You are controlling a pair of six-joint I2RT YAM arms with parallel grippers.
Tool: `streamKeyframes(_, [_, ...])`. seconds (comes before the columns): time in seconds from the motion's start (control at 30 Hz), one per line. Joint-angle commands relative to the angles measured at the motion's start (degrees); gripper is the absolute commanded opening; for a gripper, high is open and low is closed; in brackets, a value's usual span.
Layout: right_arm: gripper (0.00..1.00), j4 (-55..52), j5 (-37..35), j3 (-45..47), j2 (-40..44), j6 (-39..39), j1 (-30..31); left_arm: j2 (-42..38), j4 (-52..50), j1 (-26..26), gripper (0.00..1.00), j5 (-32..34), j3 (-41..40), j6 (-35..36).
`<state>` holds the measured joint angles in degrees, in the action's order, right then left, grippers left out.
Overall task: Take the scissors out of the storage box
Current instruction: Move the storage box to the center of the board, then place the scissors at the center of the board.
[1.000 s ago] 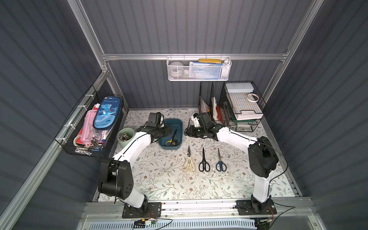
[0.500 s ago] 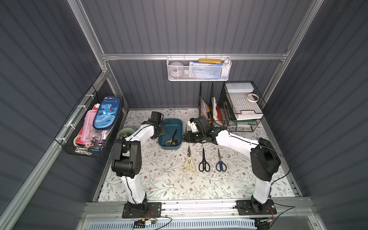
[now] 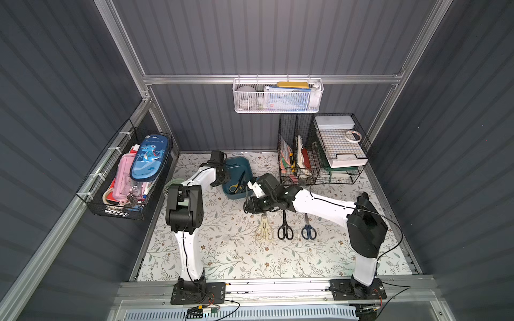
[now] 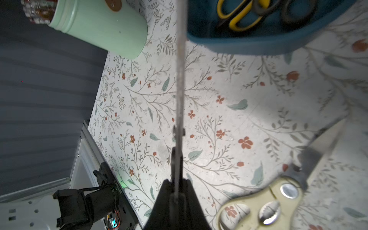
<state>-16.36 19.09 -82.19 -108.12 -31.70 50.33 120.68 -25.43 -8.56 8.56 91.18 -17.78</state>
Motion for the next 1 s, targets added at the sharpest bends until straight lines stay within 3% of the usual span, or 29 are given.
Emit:
streamKeyframes(0.0, [0.10,2.5,0.6,1.9,-0.2,-3.9,3.4,2.3,-1.4,0.4,0.11,-0.4,3.2,0.5])
streamKeyframes(0.13, [0.10,9.5,2.1,4.5,-3.0,-10.0,5.9,0.1,-1.3,0.4,0.30,-0.8,2.7,1.3])
streamKeyframes(0.27, [0.10,12.5,1.9,5.8,-4.8,-13.6,6.2,-6.4,-1.1,0.4,0.39,-0.9,0.9,2.0])
streamKeyframes(0.5, [0.10,11.6,3.8,5.2,-9.5,-15.9,6.8,-13.6,-0.9,0.4,0.43,-0.1,1.1,4.3])
streamKeyframes(0.8, [0.11,10.6,0.0,6.7,-10.5,-19.5,6.7,-16.9,-0.3,0.3,0.43,-1.6,-1.5,4.4])
streamKeyframes(0.97, [0.20,9.4,0.7,6.7,-11.3,-19.4,6.7,-16.9,-0.2,0.3,0.43,-2.0,-1.5,4.4])
